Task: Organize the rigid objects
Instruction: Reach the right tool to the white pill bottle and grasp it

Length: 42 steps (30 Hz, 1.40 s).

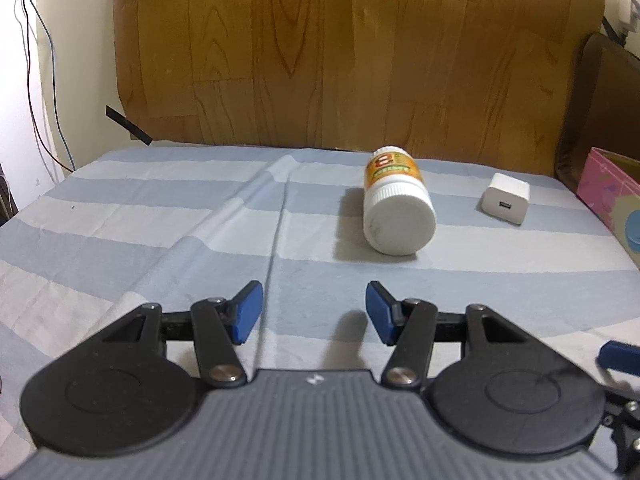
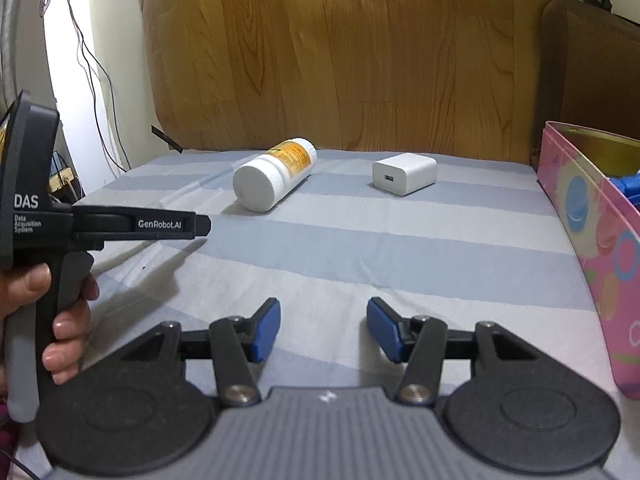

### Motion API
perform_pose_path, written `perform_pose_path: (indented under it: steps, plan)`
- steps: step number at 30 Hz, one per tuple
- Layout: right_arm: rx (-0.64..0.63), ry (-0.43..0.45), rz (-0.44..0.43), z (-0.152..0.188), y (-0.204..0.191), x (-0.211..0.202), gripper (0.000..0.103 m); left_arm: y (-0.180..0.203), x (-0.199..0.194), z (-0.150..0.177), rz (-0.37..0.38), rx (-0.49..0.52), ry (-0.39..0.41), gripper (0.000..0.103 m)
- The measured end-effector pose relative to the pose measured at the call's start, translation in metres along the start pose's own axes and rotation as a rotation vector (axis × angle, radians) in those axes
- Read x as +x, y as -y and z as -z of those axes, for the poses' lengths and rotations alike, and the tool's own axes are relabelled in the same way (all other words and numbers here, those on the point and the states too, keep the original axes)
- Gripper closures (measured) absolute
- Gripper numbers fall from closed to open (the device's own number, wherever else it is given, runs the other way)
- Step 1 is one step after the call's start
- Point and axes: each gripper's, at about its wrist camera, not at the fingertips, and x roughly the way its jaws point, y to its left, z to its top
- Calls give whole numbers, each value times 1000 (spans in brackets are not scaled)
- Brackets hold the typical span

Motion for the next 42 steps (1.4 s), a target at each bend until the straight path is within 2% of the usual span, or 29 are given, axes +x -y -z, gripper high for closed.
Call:
perform_pose_path:
  steps: [7, 11, 12, 14, 16, 19, 21, 22, 23, 25, 29, 37, 42]
  plan:
    - [-27, 31, -6, -20, -6, 19, 49, -10, 5, 0, -20, -31, 2, 44]
    - [7, 81, -54, -53, -12, 39, 41, -21, 3, -2, -58, -74, 28, 44]
    - [24, 82, -67, -62, -13, 45, 39, -23, 2, -3, -81, -81, 42, 44]
    - [72, 78, -97, -83, -17, 62, 29, -29, 2, -5, -124, -97, 64, 44]
    - [106, 72, -114, -102, -24, 81, 26, -37, 4, -7, -133, -120, 54, 44]
    - [114, 35, -116, -117, -38, 112, 25, -46, 10, -8, -115, -160, 14, 44]
    - [114, -15, -79, -121, -45, 135, 28, -46, 13, -8, -112, -159, -5, 44]
    - [120, -44, -60, -121, -46, 146, 39, -45, 12, -8, -112, -152, -11, 44]
    - [122, -82, -48, -119, -45, 157, 46, -43, 13, -8, -111, -144, -14, 44]
    - [141, -105, -80, -112, -40, 164, 51, -41, 12, -8, -110, -134, -14, 43]
    - [74, -70, -58, -96, -39, 144, 51, -39, 11, -7, -101, -121, -15, 42]
    - [-62, -69, -123, -57, -21, 78, 51, -22, 9, -6, -58, -50, -15, 38]
    - [-68, -55, -125, -30, 0, 35, 51, -13, 7, -4, -36, -4, -21, 38]
